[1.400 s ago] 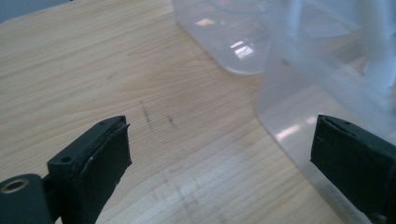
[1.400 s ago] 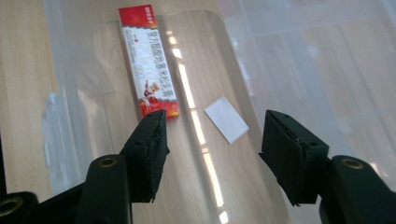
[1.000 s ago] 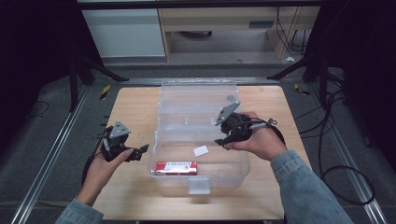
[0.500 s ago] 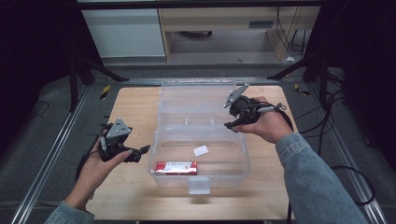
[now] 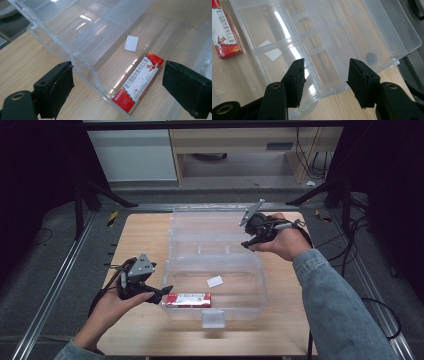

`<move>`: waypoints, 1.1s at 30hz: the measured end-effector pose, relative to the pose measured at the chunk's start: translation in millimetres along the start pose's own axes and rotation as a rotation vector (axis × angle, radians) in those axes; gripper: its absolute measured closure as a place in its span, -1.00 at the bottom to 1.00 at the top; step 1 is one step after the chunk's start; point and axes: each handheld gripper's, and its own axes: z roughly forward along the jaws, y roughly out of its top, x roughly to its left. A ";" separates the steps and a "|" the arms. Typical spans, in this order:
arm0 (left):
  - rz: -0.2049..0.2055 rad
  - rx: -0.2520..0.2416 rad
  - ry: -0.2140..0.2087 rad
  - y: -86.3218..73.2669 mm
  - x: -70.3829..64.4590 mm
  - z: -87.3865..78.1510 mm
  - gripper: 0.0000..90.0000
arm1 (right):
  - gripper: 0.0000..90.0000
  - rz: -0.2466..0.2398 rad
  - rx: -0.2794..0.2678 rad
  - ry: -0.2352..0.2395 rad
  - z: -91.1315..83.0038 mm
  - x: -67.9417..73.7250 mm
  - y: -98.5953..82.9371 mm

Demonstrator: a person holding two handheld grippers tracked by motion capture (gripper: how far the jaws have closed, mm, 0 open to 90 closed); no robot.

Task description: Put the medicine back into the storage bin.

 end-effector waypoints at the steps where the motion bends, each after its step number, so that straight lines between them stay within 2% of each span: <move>1: 0.001 0.000 -0.003 0.8 -1.3 1.1 -0.79 | 0.06 -0.005 0.000 0.001 1.2 -0.9 0.5; 3: -0.004 -0.003 -0.017 2.5 -5.0 5.7 -0.76 | 0.06 -0.008 0.010 0.003 5.2 -2.8 1.0; 7: 0.032 0.029 -0.047 6.7 -14.0 15.8 -0.70 | 0.09 -0.017 0.025 -0.005 15.9 -8.9 0.6; 11: 0.061 0.064 -0.076 7.4 -19.3 23.2 -0.68 | 0.18 -0.022 0.021 0.016 26.2 -16.1 -0.9; 15: 0.086 0.091 -0.106 3.4 -24.6 28.7 -0.67 | 0.27 -0.022 0.048 0.037 34.2 -20.6 0.0; 21: 0.083 0.100 -0.120 0.8 -26.6 31.1 -0.66 | 0.44 -0.035 0.072 0.061 42.8 -23.6 3.9; 24: 0.083 0.093 -0.125 2.1 -26.5 29.4 -0.64 | 0.50 -0.045 0.080 0.056 44.3 -23.2 6.2; 26: 0.080 0.082 -0.132 3.2 -25.5 27.6 -0.58 | 0.57 -0.062 0.085 0.062 45.2 -23.0 9.5; 28: 0.076 0.076 -0.157 2.4 -25.0 27.4 -0.48 | 0.63 -0.075 0.096 0.064 45.0 -21.9 11.8; 30: 0.084 0.081 -0.165 2.1 -25.6 27.4 -0.38 | 0.64 -0.084 0.097 0.065 45.1 -21.5 12.6; 31: 0.106 0.097 -0.174 1.3 -27.8 27.5 -0.30 | 0.65 -0.092 0.101 0.062 45.6 -20.5 13.8; 33: 0.106 0.093 -0.194 0.8 -29.9 26.2 -0.21 | 0.65 -0.093 0.101 0.064 45.8 -20.5 13.9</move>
